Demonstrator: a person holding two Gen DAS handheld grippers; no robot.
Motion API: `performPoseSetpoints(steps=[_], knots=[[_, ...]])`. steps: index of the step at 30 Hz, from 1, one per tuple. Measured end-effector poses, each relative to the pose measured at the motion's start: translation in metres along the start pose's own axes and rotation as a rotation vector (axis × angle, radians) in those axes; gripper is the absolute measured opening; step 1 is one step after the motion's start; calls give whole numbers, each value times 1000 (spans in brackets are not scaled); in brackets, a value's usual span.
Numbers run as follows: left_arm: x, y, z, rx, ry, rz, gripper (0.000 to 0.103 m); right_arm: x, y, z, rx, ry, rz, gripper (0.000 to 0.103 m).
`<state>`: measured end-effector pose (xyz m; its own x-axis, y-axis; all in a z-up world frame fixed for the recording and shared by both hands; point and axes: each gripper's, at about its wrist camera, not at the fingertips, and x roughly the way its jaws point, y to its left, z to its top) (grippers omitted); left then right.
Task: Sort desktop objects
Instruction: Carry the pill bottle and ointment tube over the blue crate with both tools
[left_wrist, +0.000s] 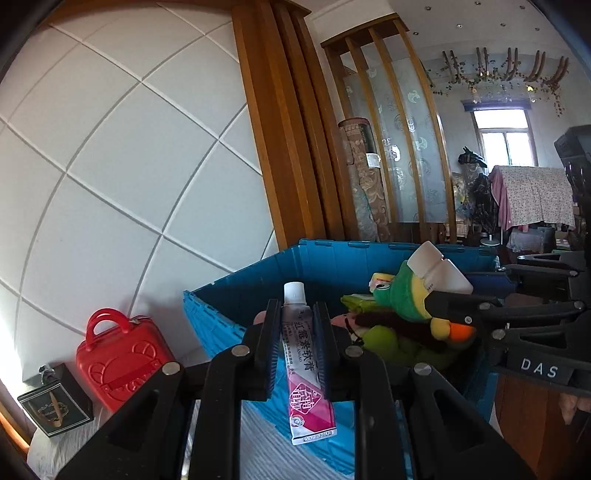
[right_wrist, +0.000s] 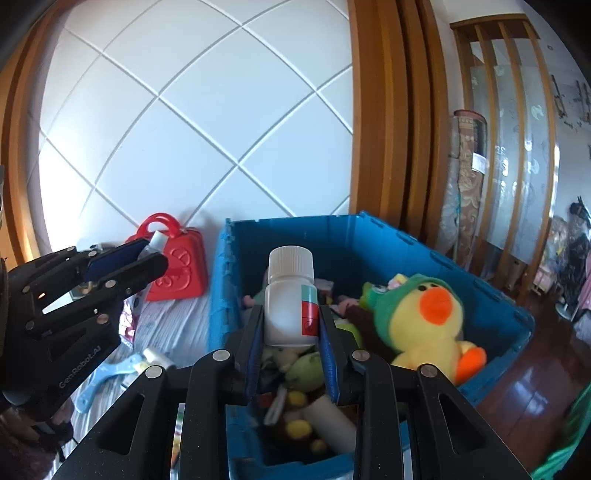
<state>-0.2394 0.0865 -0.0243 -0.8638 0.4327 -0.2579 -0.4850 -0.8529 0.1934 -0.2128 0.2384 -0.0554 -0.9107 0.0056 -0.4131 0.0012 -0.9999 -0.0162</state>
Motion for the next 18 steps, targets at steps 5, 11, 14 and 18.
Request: performPoseSetpoints(steps=[5, 11, 14, 18], knots=[[25, -26, 19, 8, -1, -7, 17, -1, -34, 5, 19, -12, -12, 27], [53, -48, 35, 27, 12, -4, 17, 11, -61, 11, 39, -8, -21, 27], [66, -56, 40, 29, 23, 4, 17, 21, -72, 17, 45, -10, -23, 27], [83, -58, 45, 21, 39, 26, 17, 40, -85, 27, 48, -8, -29, 27]])
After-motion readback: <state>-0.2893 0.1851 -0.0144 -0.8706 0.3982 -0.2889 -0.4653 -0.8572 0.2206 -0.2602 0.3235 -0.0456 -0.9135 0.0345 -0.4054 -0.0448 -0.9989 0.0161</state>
